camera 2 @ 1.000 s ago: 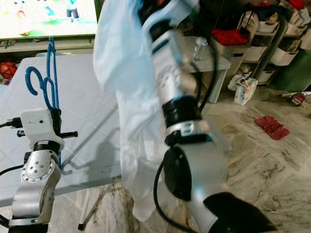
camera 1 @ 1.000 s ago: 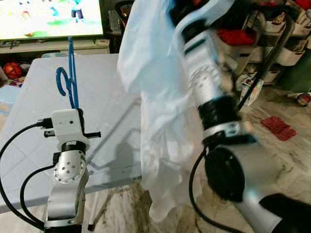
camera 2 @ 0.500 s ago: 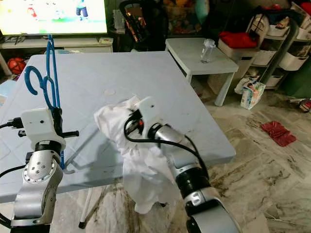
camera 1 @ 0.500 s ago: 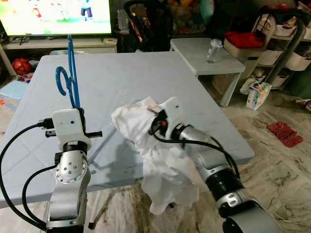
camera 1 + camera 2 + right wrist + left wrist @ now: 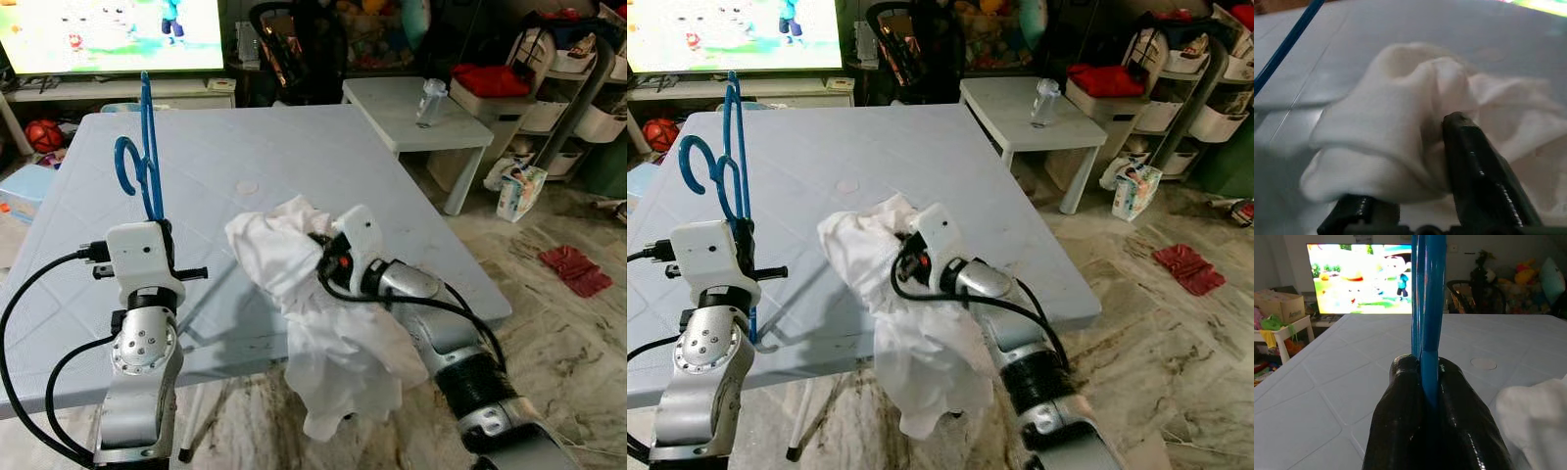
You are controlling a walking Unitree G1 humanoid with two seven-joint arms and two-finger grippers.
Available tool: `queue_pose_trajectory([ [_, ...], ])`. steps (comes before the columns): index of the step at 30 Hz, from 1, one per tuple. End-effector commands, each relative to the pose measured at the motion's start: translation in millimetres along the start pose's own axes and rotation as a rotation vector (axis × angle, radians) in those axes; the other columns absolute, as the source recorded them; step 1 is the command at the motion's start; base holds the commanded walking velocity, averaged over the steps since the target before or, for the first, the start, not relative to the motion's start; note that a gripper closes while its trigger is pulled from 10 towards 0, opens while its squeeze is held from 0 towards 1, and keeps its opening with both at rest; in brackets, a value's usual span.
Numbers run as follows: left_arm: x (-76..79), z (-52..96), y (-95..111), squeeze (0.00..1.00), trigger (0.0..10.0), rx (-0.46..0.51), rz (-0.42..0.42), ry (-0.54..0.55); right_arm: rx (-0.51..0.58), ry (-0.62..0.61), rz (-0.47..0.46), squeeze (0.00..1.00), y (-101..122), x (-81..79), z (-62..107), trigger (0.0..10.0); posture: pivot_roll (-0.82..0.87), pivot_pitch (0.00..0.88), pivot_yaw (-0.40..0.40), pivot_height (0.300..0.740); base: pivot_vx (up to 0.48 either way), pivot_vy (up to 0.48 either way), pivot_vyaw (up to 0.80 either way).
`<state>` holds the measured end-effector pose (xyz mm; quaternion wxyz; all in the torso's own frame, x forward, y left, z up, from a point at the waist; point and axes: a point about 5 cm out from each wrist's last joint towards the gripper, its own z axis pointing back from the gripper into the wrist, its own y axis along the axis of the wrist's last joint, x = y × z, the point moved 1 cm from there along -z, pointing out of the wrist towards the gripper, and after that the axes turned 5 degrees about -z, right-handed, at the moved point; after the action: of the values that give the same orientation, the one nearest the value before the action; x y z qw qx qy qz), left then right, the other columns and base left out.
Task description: Hang hanger
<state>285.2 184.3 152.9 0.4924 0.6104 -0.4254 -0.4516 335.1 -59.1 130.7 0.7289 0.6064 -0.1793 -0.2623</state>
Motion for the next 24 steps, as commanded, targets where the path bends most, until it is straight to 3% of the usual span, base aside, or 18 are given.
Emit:
queue_pose_trajectory([
  [1, 3.4, 5.6, -20, 0.0, 10.0, -0.096, -0.003, -0.016, -0.015, 0.024, 0.011, 1.0, 5, 3.1, 5.9, 10.0, 0.07, 0.0, -0.095, 0.74, 0.0, 0.0, 0.0],
  [5, 2.8, 4.8, -20, 0.0, 10.0, -0.096, -0.004, -0.018, -0.043, 0.018, 0.057, 1.0, 10, 21.5, 26.2, 10.0, 0.07, 0.0, -0.091, 0.74, 0.0, 0.0, 0.0],
  [8, 2.7, 4.2, -20, 0.0, 10.0, -0.094, -0.004, -0.017, -0.065, 0.078, 0.103, 1.0, 11, 21.2, 36.1, 10.0, 0.07, 0.0, -0.09, 0.74, 0.0, 0.0, 0.0],
  [14, 4.5, 4.0, -20, 0.0, 10.0, -0.097, -0.002, -0.024, -0.102, 0.09, 0.079, 1.0, 12, 29.7, 53.1, 10.0, 0.06, 0.0, -0.088, 0.74, 0.0, 0.0, 0.0],
  [20, 1.1, 9.0, -22, 0.0, 10.0, -0.105, -0.011, -0.028, -0.165, 0.092, 0.049, 1.0, -1, 33.0, 70.9, 10.0, 0.07, 0.0, -0.088, 0.74, 0.0, 0.0, 0.0],
  [24, -4.1, 13.8, -27, 0.0, 10.0, -0.123, -0.023, -0.02, -0.248, 0.103, 0.0, 1.0, -24, 26.6, 90.3, 10.0, 0.07, 0.0, -0.09, 0.74, 0.0, 0.0, 0.0],
])
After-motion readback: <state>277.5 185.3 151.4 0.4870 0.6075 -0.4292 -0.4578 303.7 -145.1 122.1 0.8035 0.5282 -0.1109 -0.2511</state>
